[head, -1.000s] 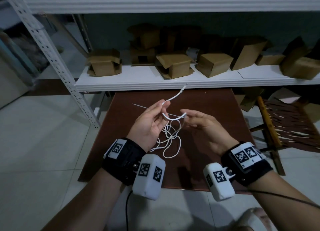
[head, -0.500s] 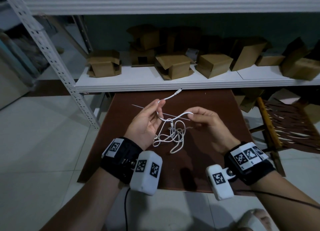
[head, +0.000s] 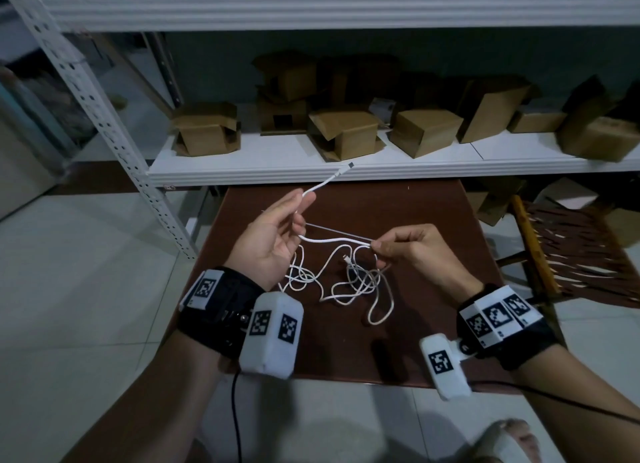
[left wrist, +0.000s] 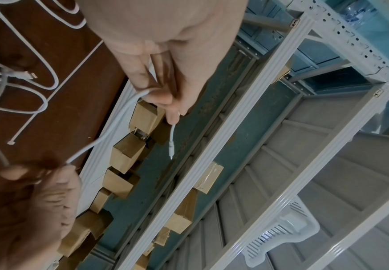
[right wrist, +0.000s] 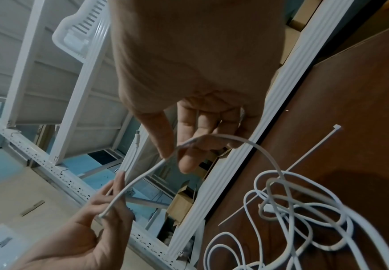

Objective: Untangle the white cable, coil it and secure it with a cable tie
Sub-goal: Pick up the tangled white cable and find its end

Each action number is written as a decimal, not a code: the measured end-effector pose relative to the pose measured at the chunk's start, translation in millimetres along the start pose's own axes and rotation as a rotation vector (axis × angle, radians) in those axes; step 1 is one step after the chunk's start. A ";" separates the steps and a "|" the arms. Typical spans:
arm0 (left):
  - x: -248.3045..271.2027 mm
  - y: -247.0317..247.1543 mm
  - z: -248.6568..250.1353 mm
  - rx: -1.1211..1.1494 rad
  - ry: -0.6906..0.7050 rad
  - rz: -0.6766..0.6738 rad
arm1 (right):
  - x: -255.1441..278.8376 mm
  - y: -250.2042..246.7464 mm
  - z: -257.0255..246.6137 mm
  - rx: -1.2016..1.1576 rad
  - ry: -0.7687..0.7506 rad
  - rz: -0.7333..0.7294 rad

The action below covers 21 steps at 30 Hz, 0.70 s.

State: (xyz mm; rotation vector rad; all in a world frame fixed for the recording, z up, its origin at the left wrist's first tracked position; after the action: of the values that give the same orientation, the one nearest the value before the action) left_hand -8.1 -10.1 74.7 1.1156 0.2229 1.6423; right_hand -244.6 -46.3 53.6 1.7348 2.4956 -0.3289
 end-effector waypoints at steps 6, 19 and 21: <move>-1.4 -3.6 6.4 0.004 0.012 0.035 | -3.1 -8.3 4.1 0.073 -0.022 0.061; 5.3 -6.0 5.1 -0.153 -0.087 -0.006 | -7.1 -2.9 -14.9 0.058 -0.240 0.033; 4.2 -6.3 3.0 -0.156 -0.085 -0.005 | -8.4 -1.2 -16.1 0.074 -0.254 0.029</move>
State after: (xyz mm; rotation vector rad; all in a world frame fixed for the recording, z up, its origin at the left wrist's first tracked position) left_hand -1.6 -5.3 74.6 1.0623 0.0407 1.5759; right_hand -241.9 -50.9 71.1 1.6353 2.3036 -0.6054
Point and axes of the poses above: each hand's wrist, its own x-axis away from the middle knuckle, its own y-axis out of the palm, z = x × y, the point moved 3 cm from there along -x, towards the middle knuckle, and after that the axes turned 15 degrees about -y, right-handed, at the moved point
